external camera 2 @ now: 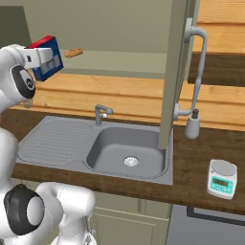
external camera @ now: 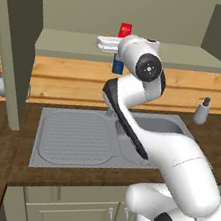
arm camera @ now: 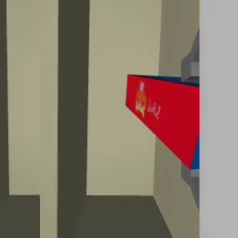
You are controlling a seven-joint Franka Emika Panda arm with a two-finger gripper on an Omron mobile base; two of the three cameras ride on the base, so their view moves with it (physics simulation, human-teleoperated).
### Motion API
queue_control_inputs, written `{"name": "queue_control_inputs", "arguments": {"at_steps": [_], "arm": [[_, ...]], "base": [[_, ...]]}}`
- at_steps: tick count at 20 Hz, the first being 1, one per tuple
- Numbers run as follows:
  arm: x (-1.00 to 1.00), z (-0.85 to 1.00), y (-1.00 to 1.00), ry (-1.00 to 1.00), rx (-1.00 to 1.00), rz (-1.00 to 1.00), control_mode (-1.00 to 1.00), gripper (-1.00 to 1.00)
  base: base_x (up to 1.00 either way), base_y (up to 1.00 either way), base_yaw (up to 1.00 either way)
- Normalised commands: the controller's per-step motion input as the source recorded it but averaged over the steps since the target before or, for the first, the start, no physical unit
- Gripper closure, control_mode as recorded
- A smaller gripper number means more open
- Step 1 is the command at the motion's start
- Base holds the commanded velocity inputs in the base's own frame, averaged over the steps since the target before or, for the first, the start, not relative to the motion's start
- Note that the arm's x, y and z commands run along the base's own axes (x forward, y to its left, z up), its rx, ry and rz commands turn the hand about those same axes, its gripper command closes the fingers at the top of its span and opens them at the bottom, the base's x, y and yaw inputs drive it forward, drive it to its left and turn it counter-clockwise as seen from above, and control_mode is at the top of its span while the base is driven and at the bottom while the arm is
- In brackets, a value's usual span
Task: Pick the boxed food and place it on the digital scale for weighing, and close the cabinet.
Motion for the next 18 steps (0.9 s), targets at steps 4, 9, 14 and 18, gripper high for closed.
{"name": "queue_control_inputs", "arguments": {"at_steps": [4, 9, 14, 18], "arm": [[-1.00, 0.07, -0.34, 0.00, 0.02, 0.00, -1.00, 1.00], [-0.99, 0.02, -0.71, 0.04, 0.00, 0.03, -1.00, 1.00], [-0.95, -0.26, -0.99, 0.01, 0.00, 0.10, -1.00, 1.00], [-0.58, -0.49, -0.93, 0.00, 0.00, 0.02, -1.00, 1.00]], "base": [[0.00, 0.00, 0.00], [0.00, 0.00, 0.00], [0.00, 0.00, 0.00], [0.00, 0.00, 0.00]]}}
